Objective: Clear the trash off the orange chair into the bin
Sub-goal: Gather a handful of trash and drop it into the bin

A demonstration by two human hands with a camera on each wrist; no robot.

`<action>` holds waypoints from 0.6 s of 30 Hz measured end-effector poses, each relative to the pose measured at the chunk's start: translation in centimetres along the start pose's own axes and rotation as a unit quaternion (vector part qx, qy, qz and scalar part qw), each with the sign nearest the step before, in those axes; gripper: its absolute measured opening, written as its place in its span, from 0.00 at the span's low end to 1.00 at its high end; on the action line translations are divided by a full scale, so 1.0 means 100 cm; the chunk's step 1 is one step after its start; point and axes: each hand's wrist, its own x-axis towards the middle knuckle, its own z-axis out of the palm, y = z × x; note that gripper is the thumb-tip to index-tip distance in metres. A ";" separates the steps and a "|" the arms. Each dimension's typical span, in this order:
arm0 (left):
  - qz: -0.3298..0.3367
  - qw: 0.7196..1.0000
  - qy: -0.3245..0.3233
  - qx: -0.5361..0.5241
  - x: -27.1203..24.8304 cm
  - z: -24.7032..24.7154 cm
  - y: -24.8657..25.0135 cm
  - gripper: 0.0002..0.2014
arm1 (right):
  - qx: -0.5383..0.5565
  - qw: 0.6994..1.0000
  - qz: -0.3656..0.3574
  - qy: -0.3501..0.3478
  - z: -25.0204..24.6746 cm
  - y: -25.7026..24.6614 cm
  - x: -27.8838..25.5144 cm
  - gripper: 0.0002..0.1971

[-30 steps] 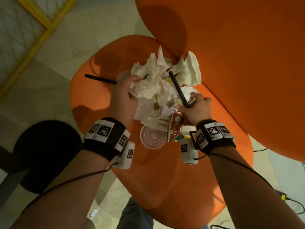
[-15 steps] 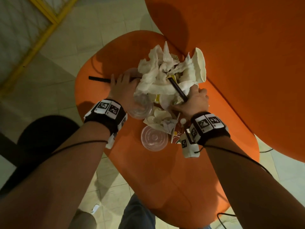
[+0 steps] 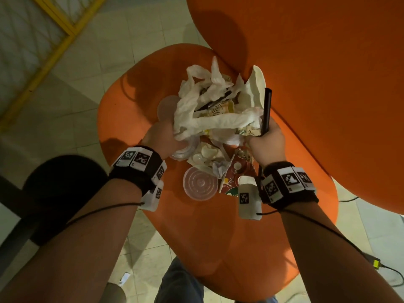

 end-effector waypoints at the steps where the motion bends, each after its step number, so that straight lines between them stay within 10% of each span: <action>1: -0.003 1.000 0.019 -0.016 -0.004 0.000 0.002 0.20 | 0.004 1.000 -0.005 0.003 -0.002 0.000 -0.002 0.20; 11: 0.040 0.982 0.117 -0.142 -0.050 0.006 0.032 0.23 | 0.090 0.994 -0.065 0.004 -0.022 0.006 -0.029 0.20; 18: 0.136 0.972 0.188 -0.025 -0.091 0.022 0.060 0.23 | 0.065 0.994 -0.073 -0.041 -0.035 0.022 -0.037 0.42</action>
